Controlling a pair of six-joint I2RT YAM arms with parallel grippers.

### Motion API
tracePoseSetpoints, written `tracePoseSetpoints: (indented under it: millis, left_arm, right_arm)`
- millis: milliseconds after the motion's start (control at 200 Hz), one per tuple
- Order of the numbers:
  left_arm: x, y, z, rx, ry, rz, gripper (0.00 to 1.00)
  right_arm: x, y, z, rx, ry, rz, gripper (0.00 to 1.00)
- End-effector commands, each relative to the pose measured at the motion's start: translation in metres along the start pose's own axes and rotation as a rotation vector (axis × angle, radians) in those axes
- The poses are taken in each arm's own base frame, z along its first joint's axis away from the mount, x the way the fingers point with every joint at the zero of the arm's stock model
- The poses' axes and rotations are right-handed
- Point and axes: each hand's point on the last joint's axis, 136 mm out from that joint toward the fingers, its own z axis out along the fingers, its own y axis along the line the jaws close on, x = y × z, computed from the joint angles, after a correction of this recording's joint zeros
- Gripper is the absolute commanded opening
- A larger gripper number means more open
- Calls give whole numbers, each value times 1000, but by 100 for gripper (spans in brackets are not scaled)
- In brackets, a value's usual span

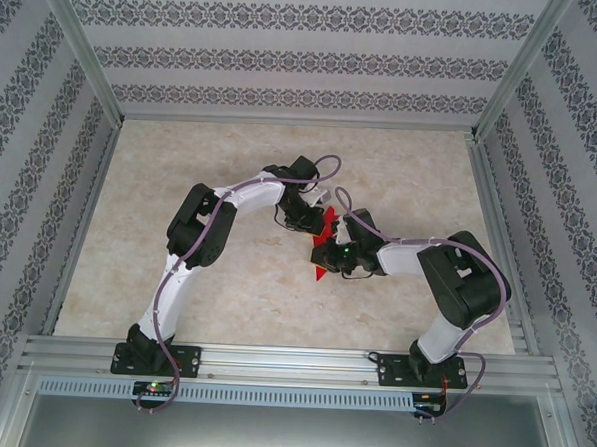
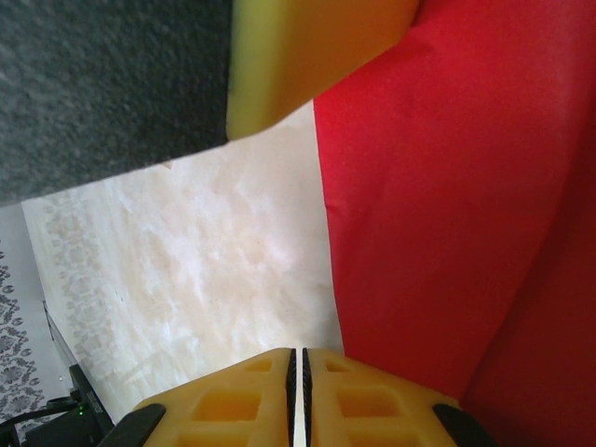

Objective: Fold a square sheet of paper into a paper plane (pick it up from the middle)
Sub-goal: Third fold the triangle at the center of the table.

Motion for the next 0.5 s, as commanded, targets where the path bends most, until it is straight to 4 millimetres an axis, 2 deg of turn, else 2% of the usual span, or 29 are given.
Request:
tracePoseSetpoints:
  millis: [0,90,215,340,500]
  left_arm:
    - [60,60,53,-184,204,-66,14]
    - [60,61,53,-185,206,-65,14]
    - [62,62,54,-189,212,-65,14]
    - [61,61,54,-186,210,-64,14]
    - [61,61,54,-185,210,-66,14]
  right_arm:
    - [2,7,2,-17,15,-15,13]
    - [-1,15,-2,-43,-2,-20,13]
    - [-6,27,-19,-50,-43,-47,14]
    - [-1,23,-28,-33,-44,-43,14]
    - [6,11,-27,-12,-27,-19,13]
